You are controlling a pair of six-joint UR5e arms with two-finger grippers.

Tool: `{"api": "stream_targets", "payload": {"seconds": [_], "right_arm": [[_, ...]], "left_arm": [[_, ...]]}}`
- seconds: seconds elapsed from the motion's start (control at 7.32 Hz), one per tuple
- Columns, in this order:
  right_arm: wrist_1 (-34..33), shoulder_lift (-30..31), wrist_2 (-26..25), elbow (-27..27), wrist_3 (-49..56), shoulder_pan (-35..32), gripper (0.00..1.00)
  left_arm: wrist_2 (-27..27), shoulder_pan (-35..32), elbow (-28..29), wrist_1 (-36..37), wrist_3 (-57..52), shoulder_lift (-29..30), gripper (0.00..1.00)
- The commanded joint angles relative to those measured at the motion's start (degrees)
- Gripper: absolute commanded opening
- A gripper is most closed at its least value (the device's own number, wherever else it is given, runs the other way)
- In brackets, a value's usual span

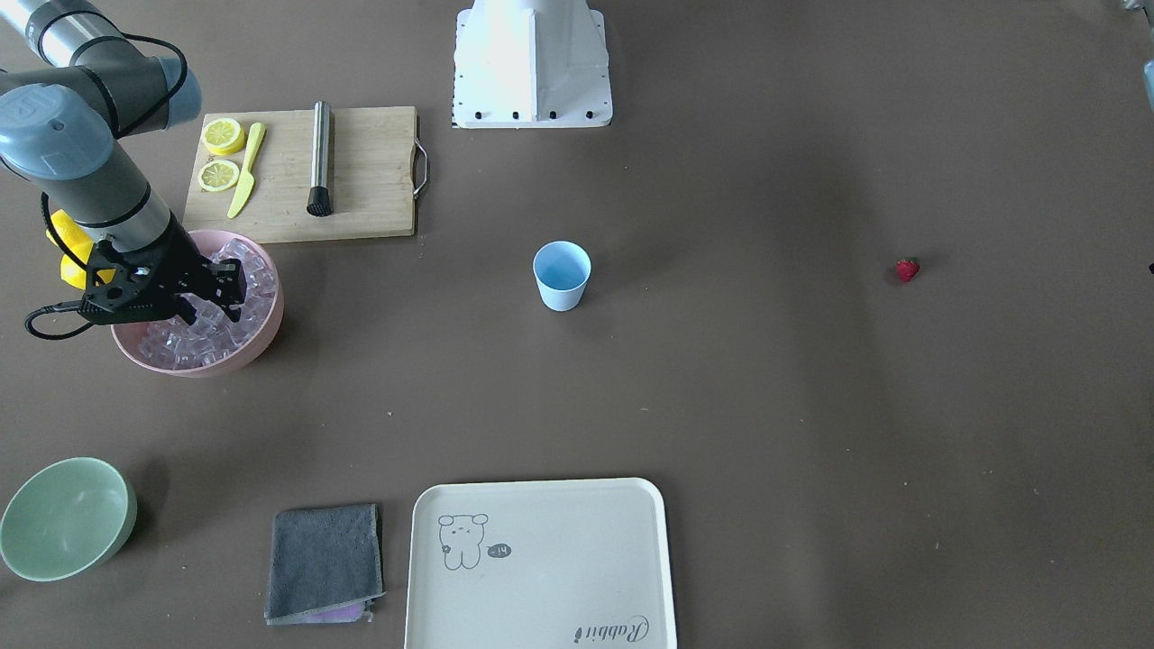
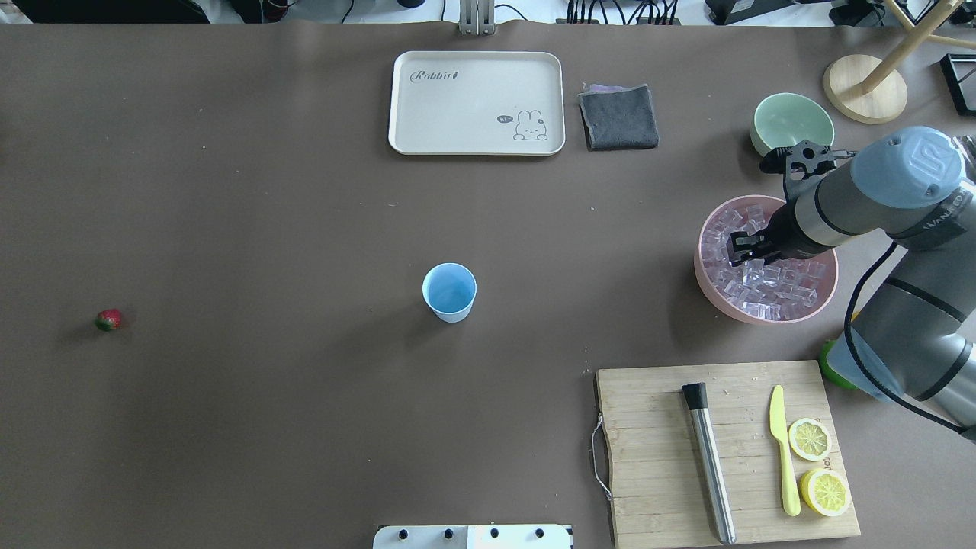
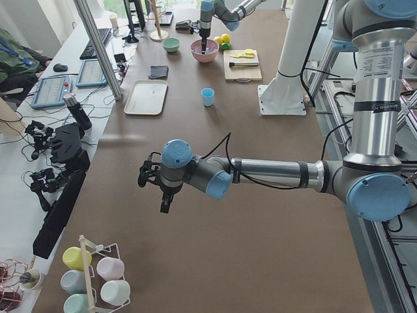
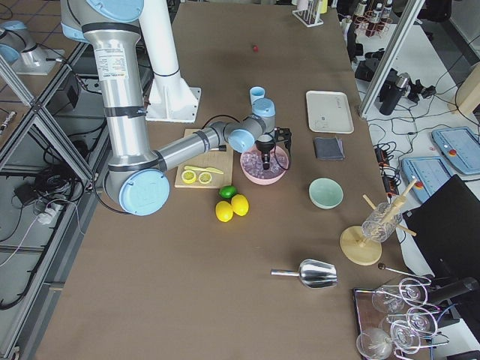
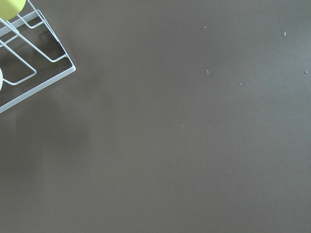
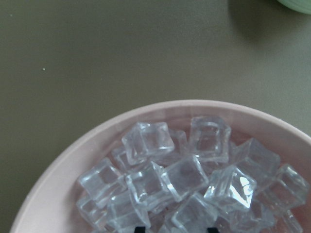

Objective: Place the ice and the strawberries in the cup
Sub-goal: 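Close the right gripper on an ice cube and lift it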

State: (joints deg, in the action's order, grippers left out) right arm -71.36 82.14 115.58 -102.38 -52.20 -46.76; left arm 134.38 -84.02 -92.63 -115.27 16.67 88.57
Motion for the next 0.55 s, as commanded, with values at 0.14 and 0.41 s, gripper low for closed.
{"api": "stream_targets", "payload": {"seconds": [0.14, 0.41], "right_arm": [[0.0, 0.4, 0.4, -0.6, 0.2, -1.3, 0.0], [-0.2, 0.7, 2.4, -2.2, 0.2, -3.1, 0.0]], "left_arm": [[0.0, 0.0, -0.3, 0.0, 0.2, 0.1, 0.98], [0.0, 0.0, 0.0, 0.0, 0.3, 0.9, 0.98]]}}
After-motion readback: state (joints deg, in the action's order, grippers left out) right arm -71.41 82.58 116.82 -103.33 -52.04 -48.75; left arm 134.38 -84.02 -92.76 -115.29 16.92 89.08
